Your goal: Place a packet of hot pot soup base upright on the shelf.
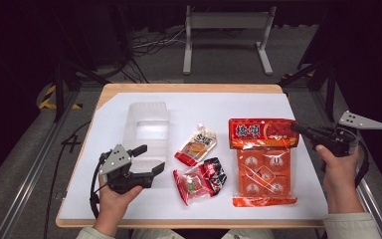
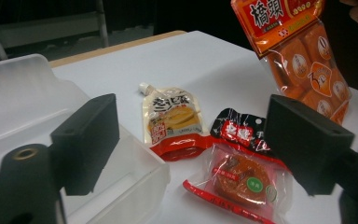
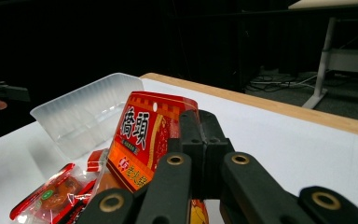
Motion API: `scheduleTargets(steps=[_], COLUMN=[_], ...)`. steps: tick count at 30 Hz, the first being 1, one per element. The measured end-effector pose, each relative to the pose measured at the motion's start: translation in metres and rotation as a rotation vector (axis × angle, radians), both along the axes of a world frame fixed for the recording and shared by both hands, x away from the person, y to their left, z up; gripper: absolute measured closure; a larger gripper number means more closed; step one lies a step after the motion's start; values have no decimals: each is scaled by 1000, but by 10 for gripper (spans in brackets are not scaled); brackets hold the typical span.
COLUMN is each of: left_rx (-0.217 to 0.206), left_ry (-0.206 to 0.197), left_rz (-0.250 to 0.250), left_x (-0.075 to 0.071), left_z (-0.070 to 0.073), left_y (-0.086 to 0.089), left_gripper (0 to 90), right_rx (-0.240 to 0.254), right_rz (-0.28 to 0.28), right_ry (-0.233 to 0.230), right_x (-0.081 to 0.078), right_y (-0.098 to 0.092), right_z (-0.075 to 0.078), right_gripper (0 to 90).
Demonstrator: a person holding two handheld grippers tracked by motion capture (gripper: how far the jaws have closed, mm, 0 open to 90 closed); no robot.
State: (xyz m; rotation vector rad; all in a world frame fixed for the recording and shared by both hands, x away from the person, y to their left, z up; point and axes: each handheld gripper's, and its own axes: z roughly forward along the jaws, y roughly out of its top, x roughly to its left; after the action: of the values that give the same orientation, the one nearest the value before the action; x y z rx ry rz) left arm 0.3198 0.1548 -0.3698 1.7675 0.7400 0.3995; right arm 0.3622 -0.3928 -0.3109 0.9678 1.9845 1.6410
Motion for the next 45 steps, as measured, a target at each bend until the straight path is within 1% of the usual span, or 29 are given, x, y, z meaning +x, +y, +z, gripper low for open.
scheduleTargets(steps=[1, 5, 9, 11, 13, 15, 18, 22, 24, 26, 28, 29, 32, 34, 36, 38, 41, 43, 45], left_rx=[1, 11, 10, -1, -19, -33, -32, -50, -68, -83, -121, -130, -147, -150, -151, -165, -183, -200, -198], left_ry=[8, 7, -7, -6, -5, 5, 0, 5, -2, 5, 26, 26, 3, -9, -1, 8, 40, 44, 51], left_rz=[-1, 0, -23, -46, -69, -101, -122, -138, -152, -156, -186, -192, -227, -257, -274, -294, -313, -336, -359], left_x=[2, 4, 8, 10, 12, 13, 15, 18, 20, 22, 25, 25, 26, 27, 29, 33, 38, 39, 40], left_z=[0, 1, 4, 5, 6, 6, 5, 2, 0, -2, -5, -6, -8, -9, -12, -14, -19, -21, -23], left_y=[-5, -11, -27, -39, -48, -57, -69, -79, -84, -87, -92, -94, -103, -107, -113, -119, -126, -131, -136], left_gripper=[158, 155, 164, 169, 171, 201, 206, 204, 204, 204, 204, 208, 229, 279, 271, 258, 252, 252, 266], right_rx=[-6, -14, -21, -28, -30, -32, -31, -35, -36, -38, -43, -49, -60, -58, -56, -56, -58, -73, -70], right_rz=[3, 12, 37, 51, 63, 68, 85, 102, 111, 115, 114, 114, 115, 121, 125, 129, 138, 136, 142], right_ry=[-11, -27, -55, -74, -84, -93, -104, -118, -124, -128, -131, -135, -144, -144, -145, -151, -152, -156, -160], right_x=[-2, -6, -13, -17, -21, -23, -25, -27, -29, -30, -31, -32, -34, -34, -34, -35, -37, -38, -39], right_y=[3, 7, 16, 21, 24, 27, 30, 34, 36, 38, 39, 41, 43, 45, 45, 46, 47, 48, 48], right_z=[4, 8, 17, 22, 26, 28, 31, 34, 35, 36, 37, 38, 39, 39, 39, 39, 41, 42, 42], right_gripper=[900, 900, 900, 900, 900, 900, 900, 900, 900, 900, 900, 900, 900, 900, 900, 900, 900, 900, 900])
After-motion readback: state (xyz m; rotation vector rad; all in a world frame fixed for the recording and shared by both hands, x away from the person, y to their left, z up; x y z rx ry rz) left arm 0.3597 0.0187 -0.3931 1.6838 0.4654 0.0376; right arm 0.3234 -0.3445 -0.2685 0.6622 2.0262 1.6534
